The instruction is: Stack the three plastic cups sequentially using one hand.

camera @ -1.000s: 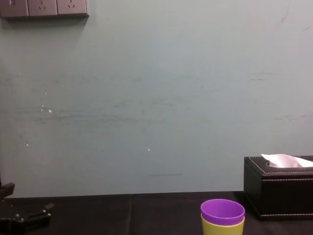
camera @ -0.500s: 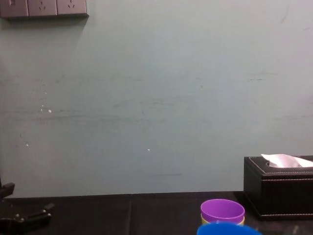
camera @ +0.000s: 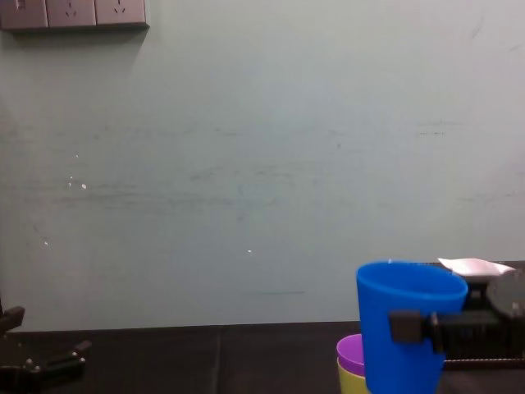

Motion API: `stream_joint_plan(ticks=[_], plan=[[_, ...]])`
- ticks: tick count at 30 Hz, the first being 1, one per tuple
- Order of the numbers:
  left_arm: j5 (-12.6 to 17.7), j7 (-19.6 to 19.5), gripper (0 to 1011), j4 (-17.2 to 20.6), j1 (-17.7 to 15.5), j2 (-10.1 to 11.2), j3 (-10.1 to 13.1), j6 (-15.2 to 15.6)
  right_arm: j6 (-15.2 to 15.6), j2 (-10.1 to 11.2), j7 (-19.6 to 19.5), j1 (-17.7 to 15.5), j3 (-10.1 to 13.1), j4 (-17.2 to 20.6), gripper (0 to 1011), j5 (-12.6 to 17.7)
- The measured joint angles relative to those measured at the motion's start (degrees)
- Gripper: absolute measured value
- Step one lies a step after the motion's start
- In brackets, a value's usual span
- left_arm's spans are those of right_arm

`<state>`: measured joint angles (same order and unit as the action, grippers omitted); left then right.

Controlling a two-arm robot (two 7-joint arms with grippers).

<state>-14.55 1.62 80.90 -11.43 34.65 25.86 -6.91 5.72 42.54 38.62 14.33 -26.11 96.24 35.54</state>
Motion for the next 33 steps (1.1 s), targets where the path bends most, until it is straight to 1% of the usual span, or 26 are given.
stream_joint_plan(ticks=[6, 9, 16, 25, 33], plan=[[0.0, 0.0, 1012, 0.0, 0.0, 0.0, 0.0, 0.0, 1.54, -0.2, -1.17, 2.12, 0.27, -0.11, 731, 0.44], [0.0, 0.0, 1011, 0.0, 0.0, 0.0, 0.0, 0.0, 2.48, -0.71, -1.54, 3.63, -0.06, -0.99, 731, 0.45], [0.0, 0.0, 1011, 0.0, 0.0, 0.0, 0.0, 0.0, 4.54, -2.88, -2.52, 7.29, -1.62, -4.47, 731, 0.33], [0.0, 0.0, 1012, 0.0, 0.0, 0.0, 0.0, 0.0, 5.74, -5.36, -3.41, 10.6, -3.08, -8.86, 731, -0.04], [0.0, 0.0, 1011, 0.0, 0.0, 0.0, 0.0, 0.0, 5.87, -6.39, -3.75, 12.17, -3.92, -11.14, 731, -1.0]])
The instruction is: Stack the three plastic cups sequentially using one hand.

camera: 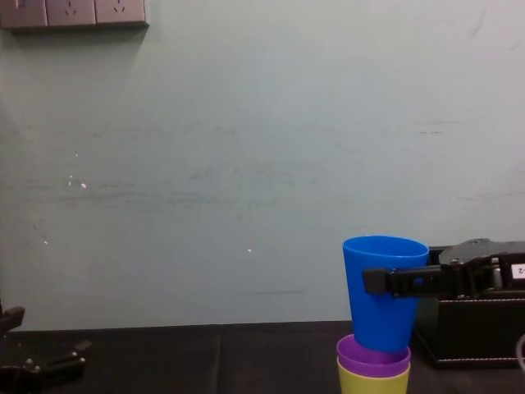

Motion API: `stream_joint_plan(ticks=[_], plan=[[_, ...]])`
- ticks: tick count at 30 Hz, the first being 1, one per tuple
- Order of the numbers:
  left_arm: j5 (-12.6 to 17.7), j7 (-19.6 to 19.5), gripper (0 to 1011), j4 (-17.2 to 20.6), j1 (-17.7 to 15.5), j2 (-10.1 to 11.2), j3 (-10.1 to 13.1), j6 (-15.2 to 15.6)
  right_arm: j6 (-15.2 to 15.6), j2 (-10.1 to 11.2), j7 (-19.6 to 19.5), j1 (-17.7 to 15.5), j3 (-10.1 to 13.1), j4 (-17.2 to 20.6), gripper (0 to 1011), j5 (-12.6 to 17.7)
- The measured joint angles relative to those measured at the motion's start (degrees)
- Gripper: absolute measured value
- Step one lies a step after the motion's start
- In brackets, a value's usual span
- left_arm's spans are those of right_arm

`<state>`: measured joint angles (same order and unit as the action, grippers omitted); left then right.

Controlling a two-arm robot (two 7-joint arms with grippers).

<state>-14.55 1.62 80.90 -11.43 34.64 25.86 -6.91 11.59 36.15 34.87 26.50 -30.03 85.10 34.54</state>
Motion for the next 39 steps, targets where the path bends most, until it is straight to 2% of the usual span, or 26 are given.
stream_joint_plan(ticks=[17, 39], plan=[[0.0, 0.0, 1011, 0.0, 0.0, 0.0, 0.0, 0.0, 0.21, -2.14, 0.48, 2.63, -1.46, -4.42, 731, -1.62], [0.0, 0.0, 1011, 0.0, 0.0, 0.0, 0.0, 0.0, -0.52, -3.19, 0.76, 2.8, -2.18, -6.84, 731, -4.01]])
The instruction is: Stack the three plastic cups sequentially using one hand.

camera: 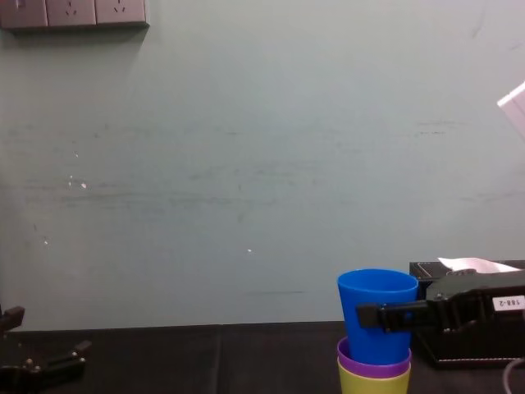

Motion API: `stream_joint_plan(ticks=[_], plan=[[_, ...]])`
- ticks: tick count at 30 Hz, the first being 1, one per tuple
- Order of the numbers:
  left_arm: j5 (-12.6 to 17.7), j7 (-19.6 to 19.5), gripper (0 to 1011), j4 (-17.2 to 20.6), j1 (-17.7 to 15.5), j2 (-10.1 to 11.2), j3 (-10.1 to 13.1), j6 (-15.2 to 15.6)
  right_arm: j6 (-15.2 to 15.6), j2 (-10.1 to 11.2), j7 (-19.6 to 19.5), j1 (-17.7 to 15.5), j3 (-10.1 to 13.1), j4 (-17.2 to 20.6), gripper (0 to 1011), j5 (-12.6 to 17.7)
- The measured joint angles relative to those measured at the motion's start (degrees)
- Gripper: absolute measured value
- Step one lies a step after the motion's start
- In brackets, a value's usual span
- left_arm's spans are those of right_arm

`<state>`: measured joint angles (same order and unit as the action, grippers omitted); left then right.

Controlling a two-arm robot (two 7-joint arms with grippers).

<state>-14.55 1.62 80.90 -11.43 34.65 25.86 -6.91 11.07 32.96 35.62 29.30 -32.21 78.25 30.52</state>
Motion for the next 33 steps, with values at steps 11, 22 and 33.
stream_joint_plan(ticks=[11, 22, 33], plan=[[0.0, 0.0, 1011, 0.0, 0.0, 0.0, 0.0, 0.0, -0.12, -0.32, 0.28, -0.01, -0.16, -0.63, 731, -0.28], [0.0, 0.0, 1011, 0.0, 0.0, 0.0, 0.0, 0.0, -0.11, -0.26, 0.27, -0.02, -0.13, -0.45, 857, -0.21], [0.0, 0.0, 1011, 0.0, 0.0, 0.0, 0.0, 0.0, -0.09, -0.2, 0.24, -0.02, -0.08, -0.37, 1003, -0.14]])
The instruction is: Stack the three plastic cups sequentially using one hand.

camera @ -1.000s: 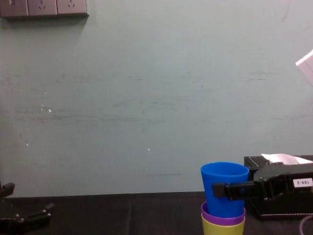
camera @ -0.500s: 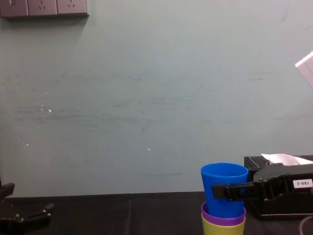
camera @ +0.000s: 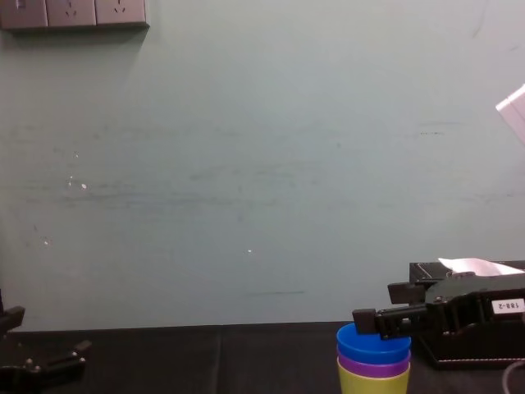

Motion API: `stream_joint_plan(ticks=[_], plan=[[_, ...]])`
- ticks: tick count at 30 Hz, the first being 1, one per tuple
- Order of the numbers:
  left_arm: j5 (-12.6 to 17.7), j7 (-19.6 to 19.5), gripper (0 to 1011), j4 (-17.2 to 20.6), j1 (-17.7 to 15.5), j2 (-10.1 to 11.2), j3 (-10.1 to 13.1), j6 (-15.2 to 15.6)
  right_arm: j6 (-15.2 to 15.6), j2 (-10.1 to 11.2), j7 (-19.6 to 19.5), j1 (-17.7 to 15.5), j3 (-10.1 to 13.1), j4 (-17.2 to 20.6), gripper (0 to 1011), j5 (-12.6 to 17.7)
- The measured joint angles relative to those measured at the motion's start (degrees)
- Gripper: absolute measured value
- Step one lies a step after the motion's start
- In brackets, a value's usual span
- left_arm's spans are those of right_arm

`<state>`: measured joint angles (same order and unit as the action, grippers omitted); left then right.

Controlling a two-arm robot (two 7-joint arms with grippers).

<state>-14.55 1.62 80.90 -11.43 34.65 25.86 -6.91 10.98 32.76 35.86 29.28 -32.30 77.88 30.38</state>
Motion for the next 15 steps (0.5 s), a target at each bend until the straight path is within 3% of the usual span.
stream_joint_plan(ticks=[15], plan=[[0.0, 0.0, 1011, 0.0, 0.0, 0.0, 0.0, 0.0, -0.88, -0.08, 0.08, -0.73, 0.24, 0.17, 1003, 0.16]])
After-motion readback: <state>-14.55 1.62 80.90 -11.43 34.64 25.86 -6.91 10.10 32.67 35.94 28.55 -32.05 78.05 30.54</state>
